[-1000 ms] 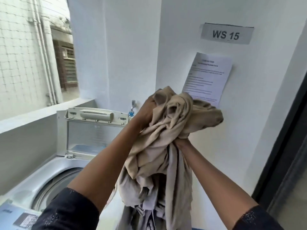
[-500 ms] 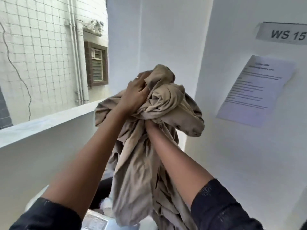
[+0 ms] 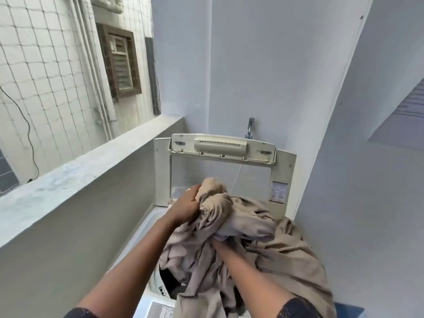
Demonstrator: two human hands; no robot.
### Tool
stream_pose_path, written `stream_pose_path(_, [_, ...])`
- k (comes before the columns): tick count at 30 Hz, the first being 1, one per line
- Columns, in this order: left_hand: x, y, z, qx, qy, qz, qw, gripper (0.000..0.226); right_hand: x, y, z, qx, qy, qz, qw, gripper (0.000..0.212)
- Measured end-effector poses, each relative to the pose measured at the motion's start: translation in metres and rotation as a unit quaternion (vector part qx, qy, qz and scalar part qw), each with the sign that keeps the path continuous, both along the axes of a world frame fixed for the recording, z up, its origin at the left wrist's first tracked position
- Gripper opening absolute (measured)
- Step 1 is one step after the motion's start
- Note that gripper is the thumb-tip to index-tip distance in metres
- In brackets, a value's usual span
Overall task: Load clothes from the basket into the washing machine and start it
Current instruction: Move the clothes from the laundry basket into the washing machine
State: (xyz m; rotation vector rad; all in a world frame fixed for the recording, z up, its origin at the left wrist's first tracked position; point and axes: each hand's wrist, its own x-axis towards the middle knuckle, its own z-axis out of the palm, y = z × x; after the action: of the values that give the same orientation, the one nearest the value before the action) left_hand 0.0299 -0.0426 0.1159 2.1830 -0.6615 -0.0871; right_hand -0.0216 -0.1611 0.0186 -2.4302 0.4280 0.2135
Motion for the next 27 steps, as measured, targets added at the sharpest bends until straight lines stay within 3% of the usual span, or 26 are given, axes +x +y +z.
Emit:
stream_pose_path(3, [0.029, 0.018, -0.071, 0.226, 0.082, -0.020, 0.971, 0.056, -0.008, -0.003, -0.036, -0.060, 0.199, 0.086, 0.974, 0.049])
stream_pose_path(5, [0.046, 0.026, -0.125, 0.292, 0.129, -0.032, 0.947, 0.068, -0.004, -0.014, -0.065, -0.058, 0.266, 0.041, 0.961, 0.048])
stream_pose_path(9, [0.021, 0.007, -0.150, 0.299, 0.194, -0.066, 0.932, 0.094, -0.029, -0.052, -0.043, -0.120, 0.066, -0.125, 0.983, 0.033])
stream_pose_path(11, [0.013, -0.011, -0.159, 0.351, 0.199, -0.082, 0.911, 0.081, -0.041, -0.082, -0.027, -0.159, 0.003, -0.157, 0.975, 0.034])
stream_pose_path(14, [0.007, -0.045, -0.160, 0.419, 0.129, -0.061, 0.897, 0.062, -0.059, -0.135, -0.020, -0.148, 0.012, -0.238, 0.960, 0.052])
stream_pose_path(17, [0.001, -0.095, -0.150, 0.385, 0.089, -0.045, 0.918, 0.072, -0.077, -0.195, -0.044, 0.013, 0.038, -0.401, 0.915, 0.101])
stream_pose_path(19, [-0.007, -0.138, -0.140, 0.347, 0.035, -0.095, 0.932, 0.077, -0.092, -0.224, -0.061, 0.193, 0.046, -0.494, 0.847, 0.114])
stream_pose_path(20, [-0.013, -0.162, -0.134, 0.329, 0.010, -0.128, 0.936, 0.080, -0.099, -0.237, -0.079, 0.292, 0.043, -0.529, 0.796, 0.113])
stream_pose_path(22, [-0.031, -0.208, -0.130, 0.323, -0.006, -0.196, 0.926, 0.093, -0.113, -0.257, -0.123, 0.427, 0.061, -0.551, 0.714, 0.087])
stream_pose_path(25, [-0.066, -0.256, -0.138, 0.396, -0.038, -0.286, 0.872, 0.111, -0.125, -0.242, -0.126, 0.492, 0.093, -0.555, 0.664, 0.070])
stream_pose_path(27, [-0.082, -0.271, -0.147, 0.448, -0.078, -0.319, 0.832, 0.119, -0.124, -0.237, -0.118, 0.507, 0.085, -0.539, 0.667, 0.045])
